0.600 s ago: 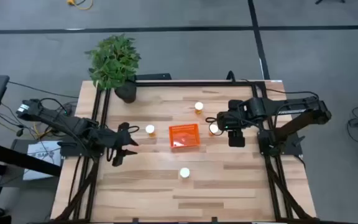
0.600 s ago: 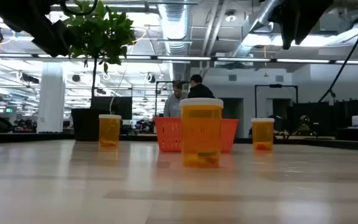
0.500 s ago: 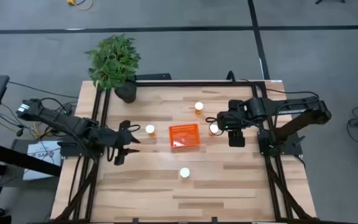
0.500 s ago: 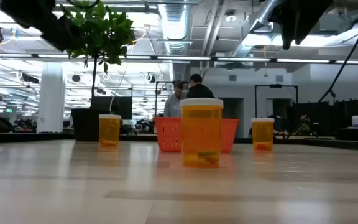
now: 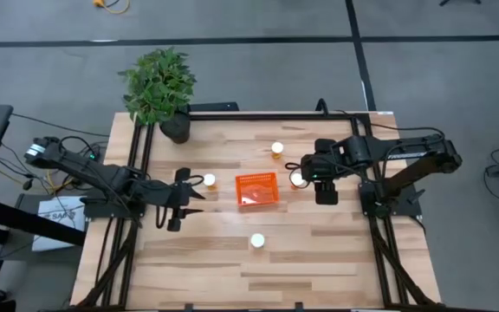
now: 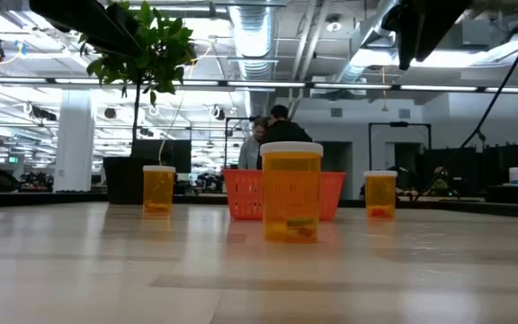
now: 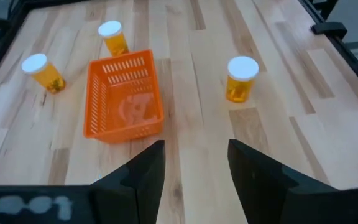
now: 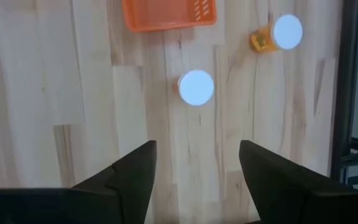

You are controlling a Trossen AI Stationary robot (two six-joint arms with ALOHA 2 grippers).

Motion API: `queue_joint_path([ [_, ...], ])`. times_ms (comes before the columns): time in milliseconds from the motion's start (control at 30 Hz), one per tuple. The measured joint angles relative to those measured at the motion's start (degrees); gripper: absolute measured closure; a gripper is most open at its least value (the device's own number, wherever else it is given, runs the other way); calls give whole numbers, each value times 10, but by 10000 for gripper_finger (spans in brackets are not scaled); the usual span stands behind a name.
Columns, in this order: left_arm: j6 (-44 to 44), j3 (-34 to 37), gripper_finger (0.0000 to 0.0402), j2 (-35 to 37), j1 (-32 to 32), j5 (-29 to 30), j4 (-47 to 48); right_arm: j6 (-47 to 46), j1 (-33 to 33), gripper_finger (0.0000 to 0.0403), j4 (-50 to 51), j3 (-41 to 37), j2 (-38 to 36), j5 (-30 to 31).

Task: Pick and place pill bottles into a basket
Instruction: Put the orange pill bottle into the orange bin

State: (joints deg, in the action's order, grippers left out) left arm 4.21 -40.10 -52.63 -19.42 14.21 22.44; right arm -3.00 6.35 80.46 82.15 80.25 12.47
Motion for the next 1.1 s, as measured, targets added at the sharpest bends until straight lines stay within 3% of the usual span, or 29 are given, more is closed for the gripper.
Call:
queue_joint_path([
  [533,5,0,235,-4,0,-4,-1,12,-1,168,-30,0,10,15],
  [833,11,0,235,-4,0,-4,-1,39,-1,176,-32,0,55,16],
  [1100,11,0,235,-4,0,-4,-1,65,-28,162,-67,0,64,1],
])
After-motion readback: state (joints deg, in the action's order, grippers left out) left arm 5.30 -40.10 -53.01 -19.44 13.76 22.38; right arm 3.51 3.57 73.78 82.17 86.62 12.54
